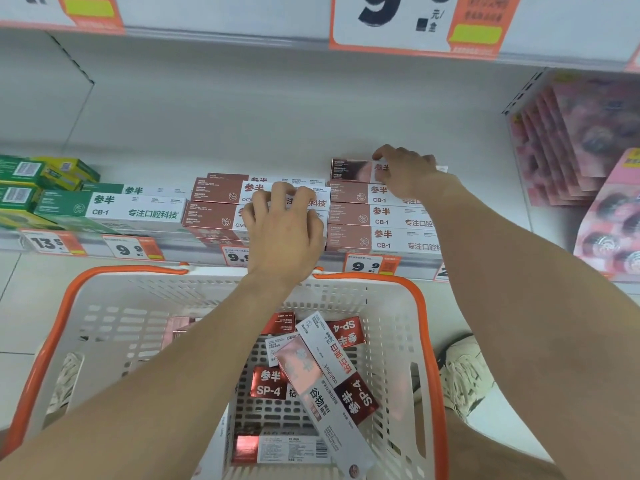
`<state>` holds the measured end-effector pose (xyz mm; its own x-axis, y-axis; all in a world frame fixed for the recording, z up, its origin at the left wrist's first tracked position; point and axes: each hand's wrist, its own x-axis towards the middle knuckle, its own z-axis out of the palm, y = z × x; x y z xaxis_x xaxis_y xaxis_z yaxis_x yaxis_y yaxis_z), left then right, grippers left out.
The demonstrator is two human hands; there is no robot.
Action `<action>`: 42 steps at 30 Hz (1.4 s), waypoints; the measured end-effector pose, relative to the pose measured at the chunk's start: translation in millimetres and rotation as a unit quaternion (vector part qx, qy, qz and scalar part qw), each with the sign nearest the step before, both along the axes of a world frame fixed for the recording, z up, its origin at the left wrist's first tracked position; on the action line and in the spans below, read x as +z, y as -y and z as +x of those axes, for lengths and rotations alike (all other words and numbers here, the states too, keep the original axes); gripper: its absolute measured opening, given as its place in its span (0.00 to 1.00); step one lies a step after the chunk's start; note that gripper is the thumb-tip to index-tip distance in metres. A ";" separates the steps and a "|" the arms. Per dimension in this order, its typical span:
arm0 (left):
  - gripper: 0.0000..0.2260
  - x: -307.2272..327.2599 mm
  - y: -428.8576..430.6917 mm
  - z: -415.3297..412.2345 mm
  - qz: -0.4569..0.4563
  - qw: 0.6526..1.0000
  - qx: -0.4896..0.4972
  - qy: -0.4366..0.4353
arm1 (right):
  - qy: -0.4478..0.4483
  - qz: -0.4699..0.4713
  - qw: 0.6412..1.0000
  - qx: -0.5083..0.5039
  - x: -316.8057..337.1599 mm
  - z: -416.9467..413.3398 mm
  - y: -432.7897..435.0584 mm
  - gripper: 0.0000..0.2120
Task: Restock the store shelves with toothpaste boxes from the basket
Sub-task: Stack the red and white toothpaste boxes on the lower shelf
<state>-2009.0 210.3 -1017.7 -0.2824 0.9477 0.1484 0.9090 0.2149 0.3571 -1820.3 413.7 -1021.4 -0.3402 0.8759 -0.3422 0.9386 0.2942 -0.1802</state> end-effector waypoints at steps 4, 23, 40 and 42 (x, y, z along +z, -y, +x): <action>0.14 1.8 0.3 -0.1 0.001 1.000 -0.001 0.006 | -0.015 0.005 1.000 0.018 1.4 0.3 -3.6 0.15; 0.21 23.5 44.1 -1.6 -0.075 0.994 -0.071 0.036 | -0.093 0.059 0.992 -0.067 29.9 40.7 98.1 0.20; 0.22 35.4 37.0 -4.0 -0.150 0.984 -0.100 -0.007 | 0.006 0.147 0.988 0.042 35.1 -0.4 89.3 0.37; 0.22 39.4 38.6 -7.0 -0.154 0.982 -0.108 0.007 | -0.016 0.171 0.985 0.000 39.8 3.7 101.7 0.34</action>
